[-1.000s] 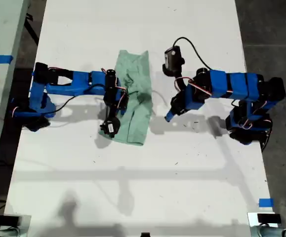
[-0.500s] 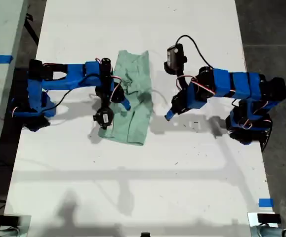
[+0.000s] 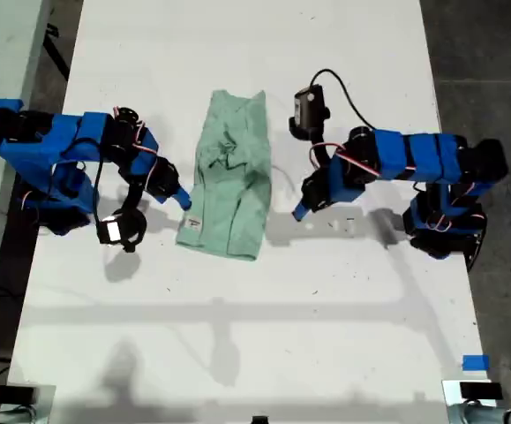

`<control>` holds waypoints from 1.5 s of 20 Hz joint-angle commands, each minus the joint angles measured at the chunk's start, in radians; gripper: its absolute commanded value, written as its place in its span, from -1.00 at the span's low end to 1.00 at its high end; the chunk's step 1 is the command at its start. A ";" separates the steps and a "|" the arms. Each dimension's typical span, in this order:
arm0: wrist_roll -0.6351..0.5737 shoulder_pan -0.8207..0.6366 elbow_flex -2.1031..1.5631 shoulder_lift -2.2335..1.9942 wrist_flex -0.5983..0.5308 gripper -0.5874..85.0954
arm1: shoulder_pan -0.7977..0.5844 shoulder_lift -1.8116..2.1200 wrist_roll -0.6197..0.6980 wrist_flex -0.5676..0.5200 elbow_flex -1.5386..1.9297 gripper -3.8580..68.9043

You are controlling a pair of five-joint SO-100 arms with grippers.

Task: Fold tshirt

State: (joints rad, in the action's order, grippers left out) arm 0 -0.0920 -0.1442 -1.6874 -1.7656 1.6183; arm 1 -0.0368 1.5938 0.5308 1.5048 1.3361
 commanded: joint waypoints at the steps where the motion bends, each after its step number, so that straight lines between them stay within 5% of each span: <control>1: 0.043 0.044 -0.012 -0.072 -0.058 -0.24 | 0.040 -0.149 -0.012 -0.021 -0.238 -0.49; 6: 0.052 0.046 -0.350 -0.268 -0.334 -0.22 | 0.061 -0.423 -0.066 -0.051 -0.462 -0.01; 9: 0.069 0.054 -0.512 -0.278 -0.449 -0.23 | 0.063 -0.494 -0.121 -0.132 -0.468 -0.01; 19: -0.020 0.021 -0.517 0.123 -0.578 -0.22 | 0.048 -0.788 -0.233 -0.265 -0.626 -0.05; 25: -0.106 0.034 -0.321 0.419 -0.499 -0.55 | 0.080 -0.890 -0.293 -0.291 -0.646 -0.29; 26: -0.110 0.040 -0.287 0.453 -0.477 -0.66 | 0.092 -0.905 -0.301 -0.291 -0.658 -0.39; 28: -0.107 0.060 -0.255 0.457 -0.471 -0.98 | 0.109 -0.913 -0.318 -0.290 -0.666 -0.92; 30: -0.107 0.087 -0.212 0.456 -0.469 -0.98 | 0.120 -0.908 -0.313 -0.284 -0.673 -0.92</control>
State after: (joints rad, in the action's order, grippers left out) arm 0 -0.1948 -0.0828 -1.9190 -1.3085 1.1152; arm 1 0.0506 0.6719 0.2240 1.2180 0.6934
